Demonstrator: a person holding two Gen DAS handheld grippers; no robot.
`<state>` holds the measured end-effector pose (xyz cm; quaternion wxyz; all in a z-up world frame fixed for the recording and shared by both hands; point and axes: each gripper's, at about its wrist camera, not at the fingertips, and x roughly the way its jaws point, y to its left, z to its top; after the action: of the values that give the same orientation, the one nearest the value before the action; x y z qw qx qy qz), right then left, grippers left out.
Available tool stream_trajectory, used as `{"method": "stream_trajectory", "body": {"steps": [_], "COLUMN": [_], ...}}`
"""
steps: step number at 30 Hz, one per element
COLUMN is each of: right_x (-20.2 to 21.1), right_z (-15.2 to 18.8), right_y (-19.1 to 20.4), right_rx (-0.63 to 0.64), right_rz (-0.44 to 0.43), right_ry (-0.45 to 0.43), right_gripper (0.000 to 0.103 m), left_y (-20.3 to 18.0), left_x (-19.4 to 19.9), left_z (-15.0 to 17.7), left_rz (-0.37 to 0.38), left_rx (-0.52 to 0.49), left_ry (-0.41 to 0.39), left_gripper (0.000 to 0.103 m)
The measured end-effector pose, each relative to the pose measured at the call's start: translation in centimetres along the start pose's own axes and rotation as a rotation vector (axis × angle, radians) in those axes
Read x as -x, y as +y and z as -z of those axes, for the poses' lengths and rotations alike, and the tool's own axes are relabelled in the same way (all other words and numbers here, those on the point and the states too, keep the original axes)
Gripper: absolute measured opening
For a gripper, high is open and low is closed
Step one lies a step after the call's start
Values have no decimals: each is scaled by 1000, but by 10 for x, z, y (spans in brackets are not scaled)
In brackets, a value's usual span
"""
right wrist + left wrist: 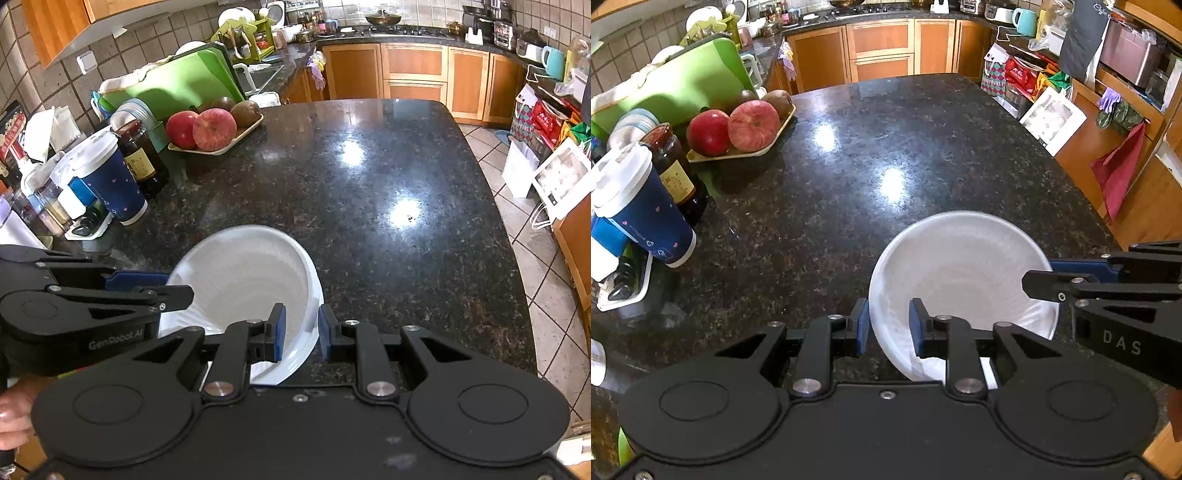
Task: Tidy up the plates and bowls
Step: 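Lift the white bowl stack with the left tool off the counter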
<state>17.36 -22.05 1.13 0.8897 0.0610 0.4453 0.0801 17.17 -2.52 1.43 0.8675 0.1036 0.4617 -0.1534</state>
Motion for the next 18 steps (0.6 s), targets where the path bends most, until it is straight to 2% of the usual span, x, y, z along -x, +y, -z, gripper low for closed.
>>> {"method": "stream_trajectory", "body": {"steps": [11,18], "right_x": [0,9], "right_z": [1,6], "right_y": [-3,-6], "right_rx": [-4,-5], "right_rz": [-6,-13], "right_ry": [-18,-82], "right_gripper": [23,29], "left_y": [4,8], "left_x": [3,17], "left_z": [1,6], "left_rz": [-16,-36], "left_rx": [14,46], "left_ry": [-18,-70], "left_gripper": [34,35]}}
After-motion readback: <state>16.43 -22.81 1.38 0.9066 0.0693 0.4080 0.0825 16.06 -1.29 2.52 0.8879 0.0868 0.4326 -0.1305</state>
